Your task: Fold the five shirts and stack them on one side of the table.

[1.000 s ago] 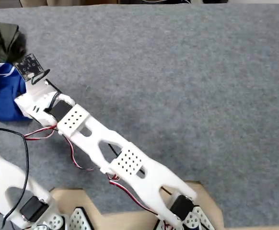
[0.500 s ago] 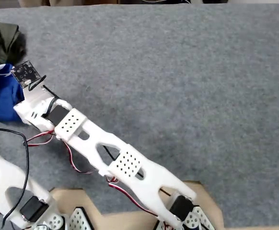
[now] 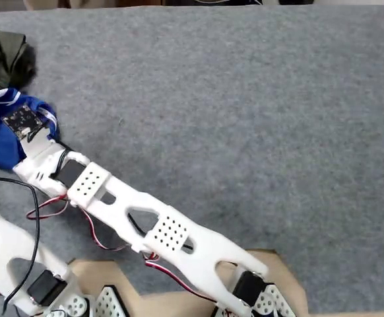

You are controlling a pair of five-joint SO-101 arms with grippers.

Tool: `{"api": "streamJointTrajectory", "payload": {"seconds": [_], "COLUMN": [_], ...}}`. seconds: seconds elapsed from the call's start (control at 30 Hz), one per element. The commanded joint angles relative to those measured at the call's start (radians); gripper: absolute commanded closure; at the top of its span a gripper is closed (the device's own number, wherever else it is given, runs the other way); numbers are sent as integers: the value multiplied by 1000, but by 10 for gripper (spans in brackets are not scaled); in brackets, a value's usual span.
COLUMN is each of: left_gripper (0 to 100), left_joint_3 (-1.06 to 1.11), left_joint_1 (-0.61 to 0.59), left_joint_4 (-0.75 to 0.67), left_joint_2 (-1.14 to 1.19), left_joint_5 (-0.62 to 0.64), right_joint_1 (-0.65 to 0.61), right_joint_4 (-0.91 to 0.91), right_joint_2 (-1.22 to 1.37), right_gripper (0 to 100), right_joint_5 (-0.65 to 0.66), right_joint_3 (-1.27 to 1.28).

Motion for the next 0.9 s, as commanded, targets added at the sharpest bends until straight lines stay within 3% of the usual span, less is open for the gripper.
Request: {"api": "streamJointTrajectory", "payload": {"seconds": [0.0, 0.13, 0.37, 0.67, 0.77, 0.87], "left_gripper": [976, 976, 976, 976, 976, 976], "left_joint_3": [-5, -5, -9, -11, -11, -5], "left_joint_1": [-14, -14, -14, 9, 34, 51], "left_joint_4": [11, 11, 11, 11, 11, 11], "left_joint_2": [-53, -53, -53, -54, -54, -54], "left_joint_5": [2, 2, 2, 2, 2, 3], "right_joint_1": [-4, 12, 62, 119, 119, 114], "right_joint_4": [-58, -103, -40, 305, 273, 138], "right_joint_2": [-7, 38, 58, 65, 81, 119], "right_gripper": [852, 996, 993, 991, 982, 877], "right_joint_5": [-2, 0, -2, 0, 14, 37], "right_joint_3": [-28, -36, -151, -461, -433, -367]}}
